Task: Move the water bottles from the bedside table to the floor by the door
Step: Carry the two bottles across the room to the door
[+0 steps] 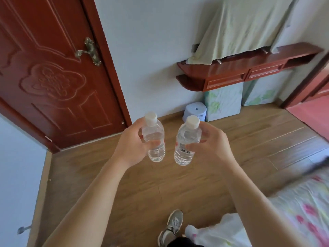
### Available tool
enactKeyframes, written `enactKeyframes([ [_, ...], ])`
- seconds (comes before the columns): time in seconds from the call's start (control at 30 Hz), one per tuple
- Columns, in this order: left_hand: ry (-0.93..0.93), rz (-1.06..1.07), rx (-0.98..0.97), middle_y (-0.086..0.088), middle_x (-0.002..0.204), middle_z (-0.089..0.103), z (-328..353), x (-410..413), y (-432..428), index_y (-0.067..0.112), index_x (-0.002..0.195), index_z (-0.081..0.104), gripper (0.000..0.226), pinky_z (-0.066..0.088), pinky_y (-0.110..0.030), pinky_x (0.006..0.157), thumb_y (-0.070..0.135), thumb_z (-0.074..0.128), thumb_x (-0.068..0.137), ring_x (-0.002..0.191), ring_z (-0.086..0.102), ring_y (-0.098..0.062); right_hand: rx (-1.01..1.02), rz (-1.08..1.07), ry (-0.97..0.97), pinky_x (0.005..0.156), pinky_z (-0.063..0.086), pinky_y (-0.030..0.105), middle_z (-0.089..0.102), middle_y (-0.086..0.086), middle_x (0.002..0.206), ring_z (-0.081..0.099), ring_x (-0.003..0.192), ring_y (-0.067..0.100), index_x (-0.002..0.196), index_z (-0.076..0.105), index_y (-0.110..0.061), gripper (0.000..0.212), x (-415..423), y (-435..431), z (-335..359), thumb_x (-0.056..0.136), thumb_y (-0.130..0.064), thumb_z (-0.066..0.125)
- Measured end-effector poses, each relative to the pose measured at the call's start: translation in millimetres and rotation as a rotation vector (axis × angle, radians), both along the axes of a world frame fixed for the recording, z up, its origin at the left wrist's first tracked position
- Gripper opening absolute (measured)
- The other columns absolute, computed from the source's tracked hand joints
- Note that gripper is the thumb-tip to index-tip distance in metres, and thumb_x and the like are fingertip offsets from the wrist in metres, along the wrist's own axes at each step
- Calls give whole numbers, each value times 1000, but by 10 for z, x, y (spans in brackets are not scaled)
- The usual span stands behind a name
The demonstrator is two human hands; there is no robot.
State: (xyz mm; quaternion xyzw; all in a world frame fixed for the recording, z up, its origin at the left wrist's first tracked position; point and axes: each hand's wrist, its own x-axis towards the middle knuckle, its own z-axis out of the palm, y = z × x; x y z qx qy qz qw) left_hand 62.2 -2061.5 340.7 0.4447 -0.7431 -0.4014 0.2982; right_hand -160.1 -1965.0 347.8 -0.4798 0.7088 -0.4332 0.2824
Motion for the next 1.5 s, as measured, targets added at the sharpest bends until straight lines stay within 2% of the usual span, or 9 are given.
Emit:
enactKeyframes([
  [0.27,-76,-259,-50,20,116,63,-95,-1519,-1175,41,122,55,59,45,-21,85,35,86,73,106,58,1,-38,-246,-15,78,59,34,71,-20,95,68,88,2,113,65,-41,57,-1121,-590,-54,65,-15,84],
  [0.37,-86,-382,-85,19,114,63,-101,-2156,-1432,46,118,51,58,50,-28,86,36,87,73,103,60,-4,-58,-367,19,79,58,30,69,-27,93,66,89,-2,109,63,-46,59,-1529,-628,-39,64,-15,86],
  [0.6,-44,-639,-116,24,111,62,-156,-3366,-1729,39,124,53,63,55,-32,90,30,88,72,106,62,-7,-38,-617,112,89,57,34,68,-21,110,64,103,2,123,62,-35,67,-2294,-607,-95,63,-26,90],
  [0.67,-40,-684,-124,24,109,62,-192,-3643,-1856,32,124,55,62,53,-25,89,30,89,72,105,61,-5,-27,-666,135,89,57,36,68,-20,111,64,104,3,123,62,-34,67,-2471,-660,-102,62,-29,90],
  [0.77,-31,-718,-150,31,99,54,-205,-3981,-2076,26,121,57,61,46,-5,76,26,89,70,93,58,11,0,-718,168,91,56,38,68,-18,113,64,106,5,124,62,-33,69,-2727,-848,-125,62,-29,91],
  [0.87,-34,-728,-145,31,95,52,-271,-4234,-2429,19,121,60,61,42,-2,74,27,91,68,88,56,12,19,-752,183,91,56,37,68,-16,113,64,106,6,124,63,-31,68,-2936,-1196,-150,62,-25,91],
  [1.1,4,-730,-81,26,106,60,-245,-4494,-3425,29,123,56,61,42,-2,81,28,89,72,102,60,1,30,-699,148,89,57,34,68,-20,112,64,105,3,122,63,-36,70,-3311,-2234,-166,59,-24,92],
  [1.23,27,-589,-42,16,110,67,-229,-4421,-4025,31,121,58,59,48,-26,89,28,89,71,106,62,-14,36,-577,112,81,55,23,70,-24,103,64,98,-5,117,66,-37,68,-3526,-2899,-63,58,-18,91],
  [1.5,7,-168,-5,20,110,66,-252,-4013,-4937,49,116,57,61,47,-18,83,28,90,69,103,61,2,50,-150,59,82,57,32,71,-17,101,68,91,3,115,65,-39,65,-3796,-4519,-157,57,-18,86],
])
